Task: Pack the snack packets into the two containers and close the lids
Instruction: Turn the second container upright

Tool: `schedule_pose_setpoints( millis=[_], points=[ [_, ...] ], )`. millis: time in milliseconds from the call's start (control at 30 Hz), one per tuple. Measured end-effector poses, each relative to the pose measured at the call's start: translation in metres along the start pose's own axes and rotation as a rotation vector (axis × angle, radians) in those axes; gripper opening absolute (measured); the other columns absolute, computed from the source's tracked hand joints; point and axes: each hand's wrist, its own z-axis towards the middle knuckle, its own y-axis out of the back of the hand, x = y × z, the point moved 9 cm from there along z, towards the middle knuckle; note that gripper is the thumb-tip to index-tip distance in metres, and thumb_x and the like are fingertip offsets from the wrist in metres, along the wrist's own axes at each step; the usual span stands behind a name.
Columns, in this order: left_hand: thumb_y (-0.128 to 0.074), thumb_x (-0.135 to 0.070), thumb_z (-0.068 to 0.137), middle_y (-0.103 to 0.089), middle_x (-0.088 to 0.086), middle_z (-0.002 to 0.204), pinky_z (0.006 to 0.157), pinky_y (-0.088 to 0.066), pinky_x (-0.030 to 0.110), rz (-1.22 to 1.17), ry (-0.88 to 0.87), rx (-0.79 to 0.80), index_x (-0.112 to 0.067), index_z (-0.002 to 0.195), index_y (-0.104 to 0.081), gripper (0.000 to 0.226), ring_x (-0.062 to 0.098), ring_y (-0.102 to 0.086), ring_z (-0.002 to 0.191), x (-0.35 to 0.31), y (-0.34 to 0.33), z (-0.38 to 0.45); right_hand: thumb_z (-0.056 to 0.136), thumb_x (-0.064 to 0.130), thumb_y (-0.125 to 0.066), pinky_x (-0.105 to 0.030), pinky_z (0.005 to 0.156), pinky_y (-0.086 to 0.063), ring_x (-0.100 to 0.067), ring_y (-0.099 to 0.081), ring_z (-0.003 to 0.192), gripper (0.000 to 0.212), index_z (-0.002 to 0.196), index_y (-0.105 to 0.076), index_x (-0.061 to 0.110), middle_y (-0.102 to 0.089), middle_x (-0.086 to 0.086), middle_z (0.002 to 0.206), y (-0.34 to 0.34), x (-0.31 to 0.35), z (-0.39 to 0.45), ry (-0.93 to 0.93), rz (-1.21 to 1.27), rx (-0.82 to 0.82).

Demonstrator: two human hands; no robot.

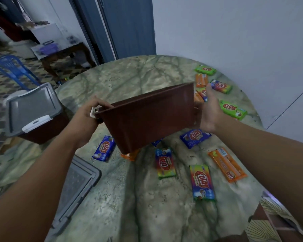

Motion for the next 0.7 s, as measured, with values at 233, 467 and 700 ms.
schedule_pose_setpoints(
  millis=[233,467,700],
  points=[
    [-0.074,0.0,0.076,-0.061,0.012,0.131,0.073,-0.057,0.029,-0.351,0.138,-0.108,-0.023,0.155,-0.034,0.091,0.022,-0.069,0.106,0.035,0.02,-0.025,0.074,0.054,-0.061,-0.041,0.084,-0.049,-0.026,-0.059,0.084,0.031,0.077,-0.065,0.023,-0.06,-0.004,0.085,-0.029,-0.026,-0.013,-0.11,-0.077,0.065],
    [-0.055,-0.009,0.098,-0.073,0.007,0.109,0.071,-0.062,0.032,-0.731,0.352,-0.247,-0.014,0.131,-0.065,0.035,0.016,-0.071,0.085,0.085,0.047,-0.029,0.081,0.029,-0.046,-0.034,0.074,-0.049,-0.018,-0.052,0.06,0.03,0.056,-0.059,0.02,-0.051,0.002,0.061,-0.055,-0.04,-0.035,-0.077,-0.081,0.097],
    [-0.05,-0.025,0.087,-0.072,0.01,0.118,0.093,-0.055,0.046,-0.873,0.397,-0.202,-0.009,0.126,-0.068,0.046,0.025,-0.07,0.097,0.09,0.043,-0.044,0.09,0.066,-0.051,-0.041,0.081,-0.052,-0.022,-0.066,0.073,0.046,0.087,-0.071,0.024,-0.07,0.0,0.079,-0.045,-0.057,-0.028,-0.065,-0.163,0.039]
  ],
)
